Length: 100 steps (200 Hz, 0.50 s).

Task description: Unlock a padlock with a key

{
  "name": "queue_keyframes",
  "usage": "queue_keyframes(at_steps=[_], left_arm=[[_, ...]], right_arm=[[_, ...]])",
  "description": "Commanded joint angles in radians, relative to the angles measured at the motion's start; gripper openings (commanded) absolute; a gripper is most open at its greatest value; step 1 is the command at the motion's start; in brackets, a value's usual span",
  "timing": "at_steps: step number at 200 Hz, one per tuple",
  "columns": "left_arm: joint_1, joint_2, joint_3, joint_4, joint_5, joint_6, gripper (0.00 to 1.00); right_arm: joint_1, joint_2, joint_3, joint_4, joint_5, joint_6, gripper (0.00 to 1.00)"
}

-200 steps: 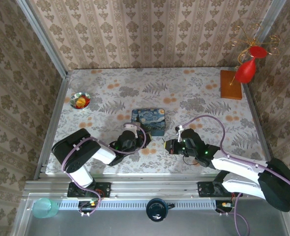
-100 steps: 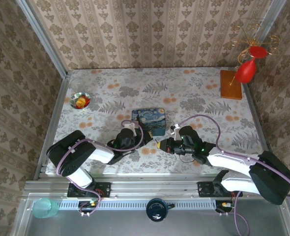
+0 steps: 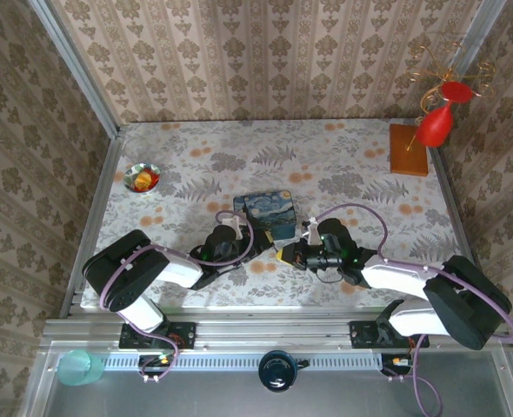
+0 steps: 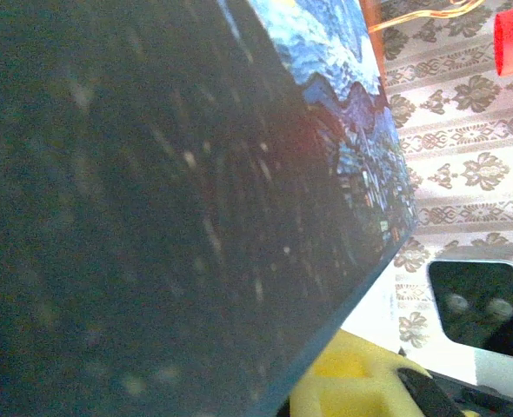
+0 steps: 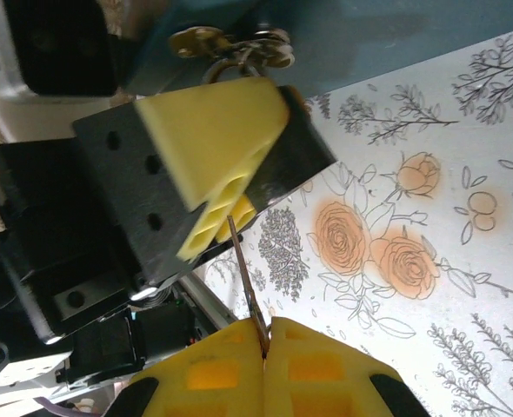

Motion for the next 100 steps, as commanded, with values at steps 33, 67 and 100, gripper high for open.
queue_keyframes(at_steps=[33, 67, 100], left_arm=[[0.012, 0.033, 0.032, 0.177, 0.047, -0.059, 0.08], [0.014, 0.061, 0.031, 0.225, 0.056, -0.081, 0.08], [0.017, 0.069, 0.032, 0.244, 0.061, -0.091, 0.07]], right_arm=[[-0.031, 0.053, -0.026, 0.125, -0.099, 0.055, 0.0], [-0.056, 0.038, -0.041, 0.125, -0.102, 0.054, 0.0], [-0.097, 0.043, -0.061, 0.145, -0.133, 0.061, 0.0]])
